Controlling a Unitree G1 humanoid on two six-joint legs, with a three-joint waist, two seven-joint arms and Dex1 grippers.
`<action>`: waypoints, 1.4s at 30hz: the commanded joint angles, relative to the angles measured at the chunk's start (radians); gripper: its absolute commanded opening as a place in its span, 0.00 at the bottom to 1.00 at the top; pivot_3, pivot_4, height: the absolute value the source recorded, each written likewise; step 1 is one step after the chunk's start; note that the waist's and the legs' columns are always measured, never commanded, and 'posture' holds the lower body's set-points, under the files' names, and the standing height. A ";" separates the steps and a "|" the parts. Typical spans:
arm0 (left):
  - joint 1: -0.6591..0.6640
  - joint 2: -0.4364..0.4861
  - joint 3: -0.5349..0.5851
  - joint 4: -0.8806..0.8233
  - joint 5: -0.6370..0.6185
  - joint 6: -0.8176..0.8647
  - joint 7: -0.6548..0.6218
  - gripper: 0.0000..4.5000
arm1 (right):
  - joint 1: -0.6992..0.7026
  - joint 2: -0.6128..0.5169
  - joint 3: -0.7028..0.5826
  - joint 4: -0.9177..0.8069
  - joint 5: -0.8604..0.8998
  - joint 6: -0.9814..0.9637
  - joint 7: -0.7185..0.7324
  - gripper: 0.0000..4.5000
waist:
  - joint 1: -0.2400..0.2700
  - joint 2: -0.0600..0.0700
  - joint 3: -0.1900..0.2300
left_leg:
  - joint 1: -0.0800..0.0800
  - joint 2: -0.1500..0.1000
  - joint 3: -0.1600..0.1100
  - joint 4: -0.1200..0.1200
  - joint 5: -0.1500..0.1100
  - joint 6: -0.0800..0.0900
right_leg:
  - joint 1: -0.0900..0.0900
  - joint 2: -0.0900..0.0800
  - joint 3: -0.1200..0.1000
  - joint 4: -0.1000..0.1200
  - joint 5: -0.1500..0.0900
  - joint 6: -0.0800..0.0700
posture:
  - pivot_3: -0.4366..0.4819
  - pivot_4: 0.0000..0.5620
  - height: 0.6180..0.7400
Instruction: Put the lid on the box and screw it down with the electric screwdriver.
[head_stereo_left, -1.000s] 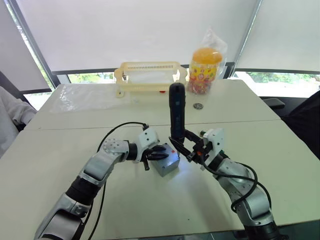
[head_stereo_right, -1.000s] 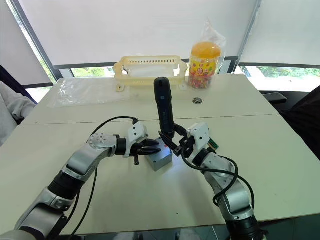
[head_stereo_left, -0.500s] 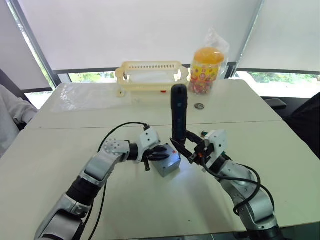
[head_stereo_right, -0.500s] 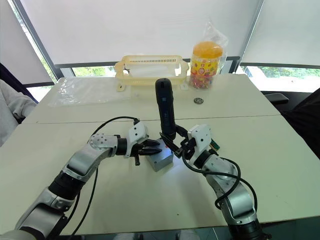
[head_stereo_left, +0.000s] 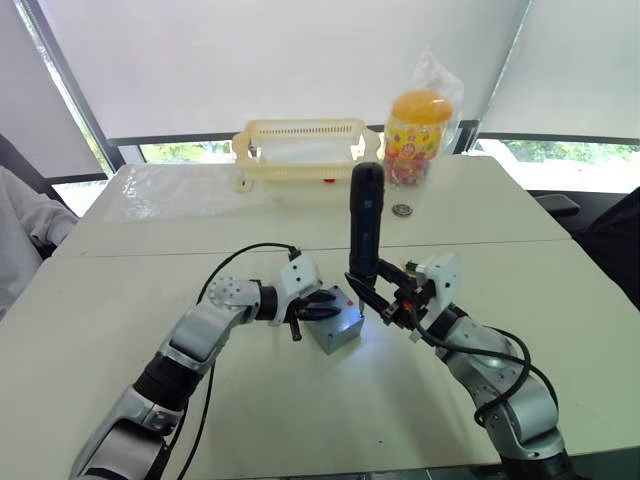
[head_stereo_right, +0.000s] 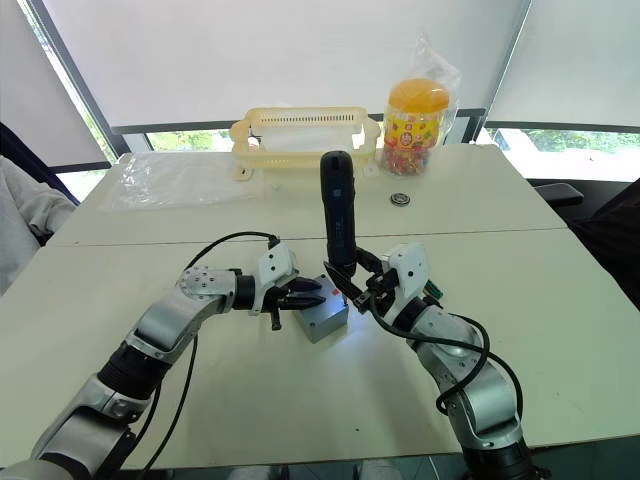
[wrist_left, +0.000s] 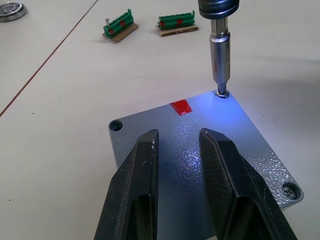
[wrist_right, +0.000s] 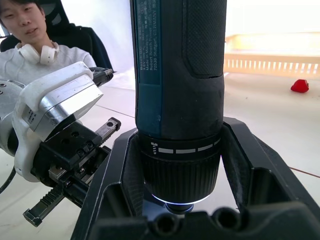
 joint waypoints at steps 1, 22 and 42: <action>0.072 0.027 -0.102 0.112 0.103 0.053 0.013 0.28 | -0.007 -0.014 -0.029 -0.044 0.005 0.004 -0.010 0.39 | 0.000 0.000 0.000 | 0.000 0.000 0.000 0.000 0.000 0.000 | 0.000 0.000 0.000 0.000 0.000 0.000 | 0.48 0.27 1.00; 0.067 0.026 -0.110 0.119 0.105 0.047 0.010 0.28 | 0.102 -0.067 0.018 -0.017 -0.184 -0.088 -0.072 0.39 | 0.004 0.000 0.001 | -0.008 -0.002 0.000 0.001 0.001 0.001 | -0.006 0.000 -0.001 0.000 0.000 0.000 | 0.48 0.27 1.00; 0.080 0.033 -0.115 0.091 0.095 0.060 0.016 0.28 | 0.176 -0.012 0.082 0.198 -0.234 -0.252 -0.114 0.39 | 0.002 -0.006 -0.003 | -0.004 -0.001 0.000 0.001 -0.001 -0.002 | -0.001 -0.003 -0.002 -0.002 -0.001 0.002 | 0.48 0.27 1.00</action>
